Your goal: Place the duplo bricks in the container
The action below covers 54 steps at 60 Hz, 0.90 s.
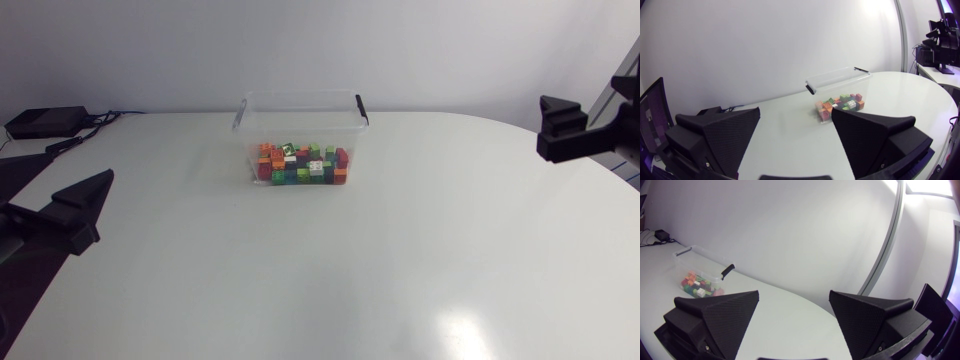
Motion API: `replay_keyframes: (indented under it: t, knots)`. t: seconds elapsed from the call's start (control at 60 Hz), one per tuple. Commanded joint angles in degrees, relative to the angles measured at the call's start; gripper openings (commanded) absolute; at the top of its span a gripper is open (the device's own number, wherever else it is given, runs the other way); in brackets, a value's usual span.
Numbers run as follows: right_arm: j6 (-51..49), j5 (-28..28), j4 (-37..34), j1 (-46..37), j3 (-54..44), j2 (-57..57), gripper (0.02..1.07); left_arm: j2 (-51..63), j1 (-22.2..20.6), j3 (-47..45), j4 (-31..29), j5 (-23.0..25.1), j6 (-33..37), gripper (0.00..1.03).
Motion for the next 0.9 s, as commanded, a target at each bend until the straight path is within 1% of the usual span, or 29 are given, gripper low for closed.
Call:
replay_keyframes:
  t: [0.0,0.083,0.117,0.25,0.883]
  knots:
    - [-1.77,-0.75,0.49,-0.58,-3.9,-5.03,1.03,-2.31,0.43,-1.68,0.16,0.17,-0.99,0.99]
    - [-2.38,-1.1,0.05,-0.58,-6.8,-10.39,1.03,-4.51,0.51,-2.74,-0.1,0.08,-0.91,0.99]
    - [-2.29,-1.19,-1.44,-0.76,-7.59,-12.32,1.03,-5.04,0.78,-3.09,-0.19,0.08,-0.82,0.99]
    - [0.83,-1.1,-1.93,-2.38,-12.79,-20.45,1.03,-8.03,1.56,-5.01,-0.62,0.05,-0.9,0.99]
    - [14.59,-10.65,2.6,-6.66,-32.88,-34.21,1.03,-17.51,0.76,-21.62,9.48,-3.92,-9.83,0.99]
